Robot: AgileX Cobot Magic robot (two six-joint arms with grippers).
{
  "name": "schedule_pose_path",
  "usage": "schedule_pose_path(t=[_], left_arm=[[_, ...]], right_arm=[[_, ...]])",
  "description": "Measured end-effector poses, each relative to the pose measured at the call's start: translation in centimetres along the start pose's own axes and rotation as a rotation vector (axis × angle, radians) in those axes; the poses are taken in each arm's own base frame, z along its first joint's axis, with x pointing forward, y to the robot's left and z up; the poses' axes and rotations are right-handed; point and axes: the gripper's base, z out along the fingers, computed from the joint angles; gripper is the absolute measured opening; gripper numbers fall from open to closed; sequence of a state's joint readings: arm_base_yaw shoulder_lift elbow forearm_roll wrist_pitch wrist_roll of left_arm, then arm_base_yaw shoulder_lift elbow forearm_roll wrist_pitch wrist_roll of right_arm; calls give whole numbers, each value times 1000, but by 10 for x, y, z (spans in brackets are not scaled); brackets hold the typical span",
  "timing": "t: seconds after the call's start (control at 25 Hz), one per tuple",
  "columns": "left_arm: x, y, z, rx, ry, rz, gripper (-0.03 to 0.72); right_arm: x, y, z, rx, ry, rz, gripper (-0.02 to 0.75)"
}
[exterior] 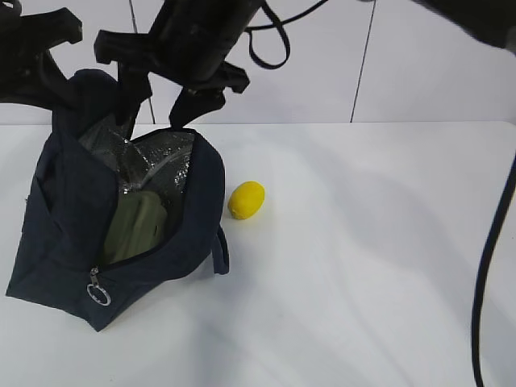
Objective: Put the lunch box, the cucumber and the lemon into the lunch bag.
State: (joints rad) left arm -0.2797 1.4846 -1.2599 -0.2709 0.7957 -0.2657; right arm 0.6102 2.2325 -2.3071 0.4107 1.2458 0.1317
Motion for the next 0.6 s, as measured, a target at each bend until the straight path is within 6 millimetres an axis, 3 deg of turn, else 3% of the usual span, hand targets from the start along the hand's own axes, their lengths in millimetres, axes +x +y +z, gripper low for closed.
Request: schedule_pose_path(t=[0.28, 0.6], left_arm=[[0, 0, 0, 0, 0, 2, -5], [0, 1, 0, -8, -2, 11, -5]], right_arm=[[-8, -18, -36, 195, -93, -48, 518], [-16, -55, -53, 335, -131, -17, 518]])
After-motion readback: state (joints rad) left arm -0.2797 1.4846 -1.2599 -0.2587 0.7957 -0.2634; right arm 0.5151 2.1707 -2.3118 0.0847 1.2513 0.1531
